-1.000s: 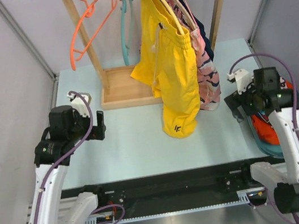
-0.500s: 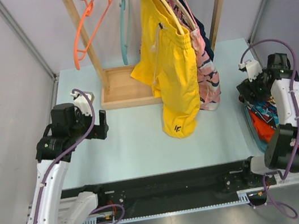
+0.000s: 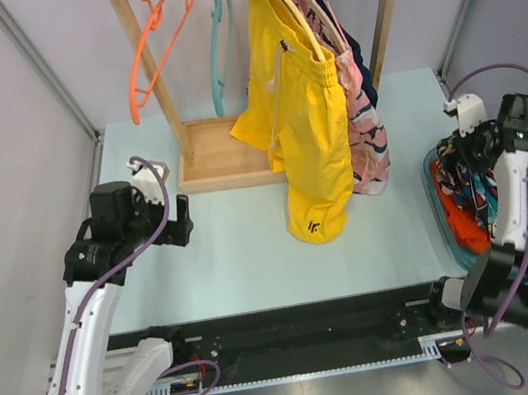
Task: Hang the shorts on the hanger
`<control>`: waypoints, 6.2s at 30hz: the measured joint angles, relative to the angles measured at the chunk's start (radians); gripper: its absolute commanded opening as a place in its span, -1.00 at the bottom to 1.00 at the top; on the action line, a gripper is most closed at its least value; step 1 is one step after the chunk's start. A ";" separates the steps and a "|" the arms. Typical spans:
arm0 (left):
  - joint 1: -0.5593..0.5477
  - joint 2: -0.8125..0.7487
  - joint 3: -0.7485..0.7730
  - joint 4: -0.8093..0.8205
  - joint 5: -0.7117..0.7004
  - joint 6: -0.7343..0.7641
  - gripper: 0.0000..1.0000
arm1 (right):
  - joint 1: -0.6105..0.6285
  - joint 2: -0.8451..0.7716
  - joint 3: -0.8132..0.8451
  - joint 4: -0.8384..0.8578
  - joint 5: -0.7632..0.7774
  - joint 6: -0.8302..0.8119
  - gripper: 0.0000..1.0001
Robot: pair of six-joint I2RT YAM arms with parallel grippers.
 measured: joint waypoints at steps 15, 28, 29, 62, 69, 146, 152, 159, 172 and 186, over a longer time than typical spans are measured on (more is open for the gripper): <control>0.000 0.012 0.089 -0.014 0.088 0.011 0.99 | 0.027 -0.291 0.439 -0.225 -0.541 0.180 -1.00; 0.001 -0.139 0.108 0.032 0.265 0.088 0.99 | 0.589 -0.293 0.497 -0.370 -0.781 0.353 -1.00; 0.002 -0.152 0.105 0.040 0.285 0.097 0.99 | 0.679 -0.308 0.444 -0.368 -0.773 0.380 -1.00; -0.172 -0.149 0.145 -0.129 0.682 0.847 0.89 | 1.250 0.054 0.307 0.065 -0.692 0.175 -1.00; -0.491 -0.067 0.179 -0.180 0.544 0.952 0.55 | 1.234 0.161 0.306 -0.052 -0.768 0.032 -1.00; 0.170 0.159 -0.267 0.224 0.292 0.220 -0.59 | 1.180 0.455 0.181 0.203 -0.267 0.603 0.26; 0.174 0.183 -0.264 0.200 0.286 0.260 -0.16 | 1.204 0.552 0.177 0.309 -0.140 0.723 0.27; 0.262 0.270 -0.190 0.104 0.314 0.360 0.32 | 1.218 0.636 0.177 0.353 -0.098 0.786 -0.12; 0.565 0.497 -0.020 -0.169 0.435 0.784 0.52 | 1.168 0.647 0.175 0.333 -0.154 0.786 -1.00; 0.613 0.771 0.083 -0.137 0.608 1.020 0.60 | 1.159 0.521 0.166 0.288 -0.227 0.702 -0.21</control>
